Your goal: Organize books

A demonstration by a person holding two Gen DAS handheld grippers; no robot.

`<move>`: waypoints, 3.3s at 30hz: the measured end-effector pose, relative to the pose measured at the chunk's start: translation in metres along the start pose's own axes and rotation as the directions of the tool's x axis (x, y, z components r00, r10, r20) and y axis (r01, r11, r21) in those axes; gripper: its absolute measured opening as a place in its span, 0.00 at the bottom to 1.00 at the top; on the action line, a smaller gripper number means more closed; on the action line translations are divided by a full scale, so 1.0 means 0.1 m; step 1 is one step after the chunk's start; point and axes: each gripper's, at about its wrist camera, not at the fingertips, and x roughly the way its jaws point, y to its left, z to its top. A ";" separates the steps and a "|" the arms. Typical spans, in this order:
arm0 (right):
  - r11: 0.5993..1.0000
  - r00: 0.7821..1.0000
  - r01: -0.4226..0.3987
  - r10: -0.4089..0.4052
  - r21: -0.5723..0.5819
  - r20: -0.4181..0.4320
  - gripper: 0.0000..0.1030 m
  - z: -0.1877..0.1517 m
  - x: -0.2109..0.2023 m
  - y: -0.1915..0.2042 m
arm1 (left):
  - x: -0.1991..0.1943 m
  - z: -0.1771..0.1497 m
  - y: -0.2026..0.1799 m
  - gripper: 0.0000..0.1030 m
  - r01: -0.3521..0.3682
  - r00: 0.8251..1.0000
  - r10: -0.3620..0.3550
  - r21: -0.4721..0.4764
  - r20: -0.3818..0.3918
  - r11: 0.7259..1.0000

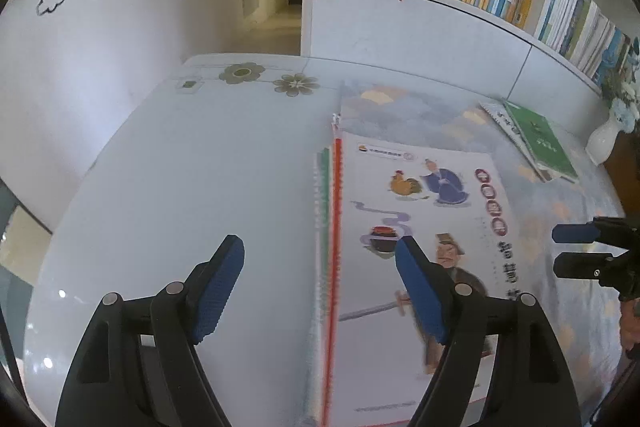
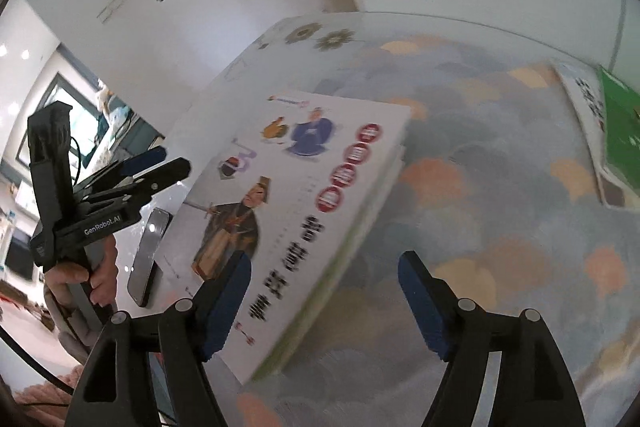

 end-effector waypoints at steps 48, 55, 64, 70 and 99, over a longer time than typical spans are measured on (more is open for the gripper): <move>0.882 0.903 -0.037 -0.173 0.470 0.394 0.66 0.01 -1.02 -3.91 | 2.12 0.83 -4.04 0.75 0.144 0.990 -0.142 0.170 -0.023 0.975; 0.887 0.910 -0.047 -0.151 0.458 0.385 0.52 0.02 -0.99 -3.92 | 2.04 0.75 -4.13 0.76 0.202 0.979 -0.195 0.232 -0.055 0.951; 0.897 0.921 0.006 -0.177 0.442 0.346 0.47 -0.05 -1.04 -3.80 | 1.97 0.70 -4.24 0.76 0.188 0.980 -0.169 0.224 -0.101 0.956; 0.894 0.932 0.080 -0.224 0.441 0.284 0.47 -0.26 -1.08 -3.49 | 1.77 0.46 -4.19 0.76 0.177 0.981 -0.149 0.247 -0.128 0.953; 0.989 0.999 0.003 0.002 0.151 -0.035 0.52 -1.98 -1.20 -1.57 | 0.18 -1.33 -2.59 0.70 0.304 0.944 -0.265 0.205 -0.195 0.930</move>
